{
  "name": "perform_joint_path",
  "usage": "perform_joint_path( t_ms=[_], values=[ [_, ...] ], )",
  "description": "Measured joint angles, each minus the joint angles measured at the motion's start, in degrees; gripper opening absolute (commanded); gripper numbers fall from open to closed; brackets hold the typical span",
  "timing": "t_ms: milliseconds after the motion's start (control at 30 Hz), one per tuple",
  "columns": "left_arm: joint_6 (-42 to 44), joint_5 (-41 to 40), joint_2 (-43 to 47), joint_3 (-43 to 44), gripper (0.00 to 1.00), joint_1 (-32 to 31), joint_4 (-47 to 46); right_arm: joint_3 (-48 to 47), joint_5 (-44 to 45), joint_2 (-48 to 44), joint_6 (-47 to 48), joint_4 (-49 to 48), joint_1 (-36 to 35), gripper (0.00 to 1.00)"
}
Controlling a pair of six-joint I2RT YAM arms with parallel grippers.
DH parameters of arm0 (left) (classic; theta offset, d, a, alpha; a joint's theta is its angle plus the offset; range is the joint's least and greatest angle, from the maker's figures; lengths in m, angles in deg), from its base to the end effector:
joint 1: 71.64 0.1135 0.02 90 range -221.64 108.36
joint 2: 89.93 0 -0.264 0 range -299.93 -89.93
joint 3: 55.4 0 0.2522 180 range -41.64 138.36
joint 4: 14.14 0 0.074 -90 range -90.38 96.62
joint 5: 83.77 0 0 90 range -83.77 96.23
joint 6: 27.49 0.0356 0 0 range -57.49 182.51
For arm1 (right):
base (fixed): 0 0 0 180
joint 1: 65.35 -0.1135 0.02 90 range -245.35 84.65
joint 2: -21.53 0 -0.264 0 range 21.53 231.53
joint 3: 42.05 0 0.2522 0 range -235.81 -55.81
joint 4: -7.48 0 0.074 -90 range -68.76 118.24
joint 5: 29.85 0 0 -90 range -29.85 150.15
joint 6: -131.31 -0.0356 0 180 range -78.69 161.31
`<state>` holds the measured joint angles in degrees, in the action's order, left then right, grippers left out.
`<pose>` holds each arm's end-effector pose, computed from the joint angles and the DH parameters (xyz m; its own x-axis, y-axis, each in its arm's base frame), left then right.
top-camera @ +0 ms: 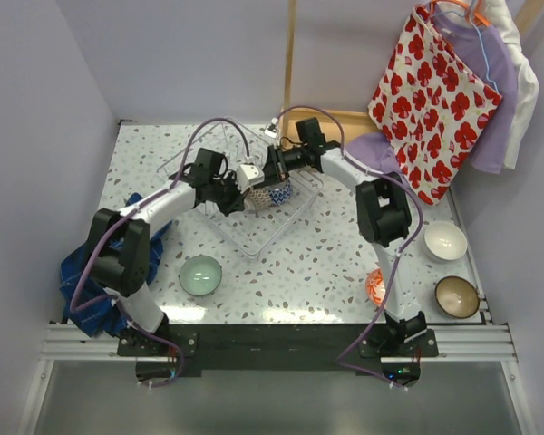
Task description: Load the bowls into the dish rack
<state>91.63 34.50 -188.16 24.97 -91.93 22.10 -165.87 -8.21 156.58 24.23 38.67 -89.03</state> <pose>0.3315 -0.1405 0.2121 -0.3884 0.6005 -0.6990 0.8641 0.5008 -0.0498 0.4616 0.2386 0.1921 -0.8186 -0.2407 -0.5215 -0.5608 0.1390 0.8162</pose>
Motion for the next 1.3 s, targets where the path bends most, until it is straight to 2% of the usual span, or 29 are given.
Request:
perform_joint_path(
  t_ms=[67, 100, 233, 433, 667, 933, 1233, 1300],
  values=[
    [-0.1, -0.1, -0.8, 0.7, 0.00, -0.1, -0.6, -0.8, 2.8, -0.2, 3.0, 2.0, 0.5, 0.45],
    [-0.2, -0.2, -1.2, 1.2, 0.00, -0.1, -1.0, -0.9, 4.5, -0.6, 4.4, 2.9, 0.8, 0.52],
    [-1.0, -0.2, -2.5, 2.9, 0.00, -0.2, -2.6, 0.2, 11.8, -3.2, 9.4, 4.8, 2.5, 0.55],
    [-1.8, -0.2, -4.8, 5.8, 0.00, -1.0, -5.1, 7.5, 20.4, -13.2, 13.6, 3.6, 5.4, 0.56],
    [-3.5, 0.0, -8.5, 11.5, 0.00, -2.4, -5.5, 14.4, 24.5, -23.4, 15.0, -1.2, 5.7, 0.56],
    [-5.0, -0.2, -12.4, 16.7, 0.00, -3.8, -8.3, 18.9, 26.7, -24.9, 17.1, -1.2, 5.3, 0.56],
    [-7.1, -2.3, -13.5, 17.8, 0.00, -4.0, -9.6, 19.9, 28.2, -25.8, 19.2, -0.3, 5.3, 0.56],
    [-7.5, -2.8, -12.5, 17.8, 0.07, -4.0, -9.3, 20.7, 28.5, -27.5, 20.1, 0.3, 5.3, 0.56]
  ],
)
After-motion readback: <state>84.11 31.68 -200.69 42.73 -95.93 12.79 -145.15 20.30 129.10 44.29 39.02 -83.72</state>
